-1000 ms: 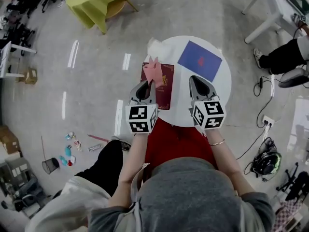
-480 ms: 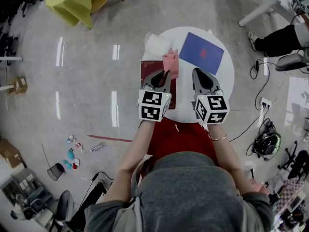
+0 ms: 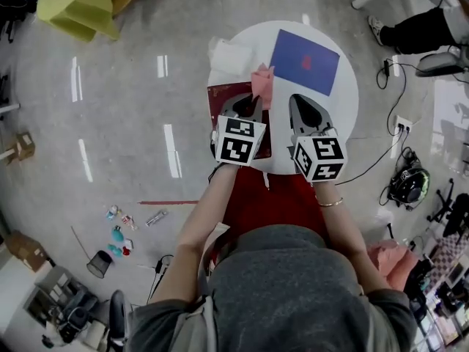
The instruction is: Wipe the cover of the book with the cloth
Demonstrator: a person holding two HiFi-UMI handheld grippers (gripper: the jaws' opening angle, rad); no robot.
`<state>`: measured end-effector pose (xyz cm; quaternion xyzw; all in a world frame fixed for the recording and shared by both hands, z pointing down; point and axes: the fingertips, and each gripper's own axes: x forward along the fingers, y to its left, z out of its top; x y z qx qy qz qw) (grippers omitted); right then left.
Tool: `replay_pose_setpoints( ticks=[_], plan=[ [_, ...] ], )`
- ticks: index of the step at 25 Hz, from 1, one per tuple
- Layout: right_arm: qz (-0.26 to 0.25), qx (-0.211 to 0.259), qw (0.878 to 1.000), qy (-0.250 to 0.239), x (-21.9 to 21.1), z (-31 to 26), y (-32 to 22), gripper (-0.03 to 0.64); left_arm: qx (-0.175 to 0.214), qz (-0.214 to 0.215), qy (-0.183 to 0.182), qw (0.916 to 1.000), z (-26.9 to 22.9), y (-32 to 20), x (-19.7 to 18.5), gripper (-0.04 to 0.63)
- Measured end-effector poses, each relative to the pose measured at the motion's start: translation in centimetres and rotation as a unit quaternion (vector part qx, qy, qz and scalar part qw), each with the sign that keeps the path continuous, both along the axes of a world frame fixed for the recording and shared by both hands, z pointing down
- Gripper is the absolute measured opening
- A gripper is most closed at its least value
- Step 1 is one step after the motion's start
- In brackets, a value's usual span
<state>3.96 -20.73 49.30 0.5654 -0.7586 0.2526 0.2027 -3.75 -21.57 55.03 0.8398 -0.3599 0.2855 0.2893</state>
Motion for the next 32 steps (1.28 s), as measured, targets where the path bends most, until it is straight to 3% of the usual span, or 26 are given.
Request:
replay_pose_setpoints(
  ticks=[5, 11, 24, 32],
  plan=[
    [0.002, -0.012, 1.0, 0.007, -1.0, 0.6, 0.0, 0.029, -0.039, 0.008, -0.02, 0.999, 2.4, 0.6, -1.5, 0.034],
    [-0.013, -0.019, 1.0, 0.01, -3.0, 1.1, -1.0, 0.029, -0.056, -0.013, -0.03, 0.9979, 2.8, 0.3, -5.2, 0.034],
    [-0.052, -0.018, 0.998, 0.015, -6.8, 1.4, -1.2, 0.029, -0.058, -0.089, -0.048, 0.9931, 3.5, 1.1, -12.5, 0.034],
    [-0.054, -0.006, 0.998, 0.013, -6.5, 0.4, -0.2, 0.029, -0.062, -0.133, -0.084, 0.9856, 3.7, 2.3, -16.5, 0.034]
  ],
)
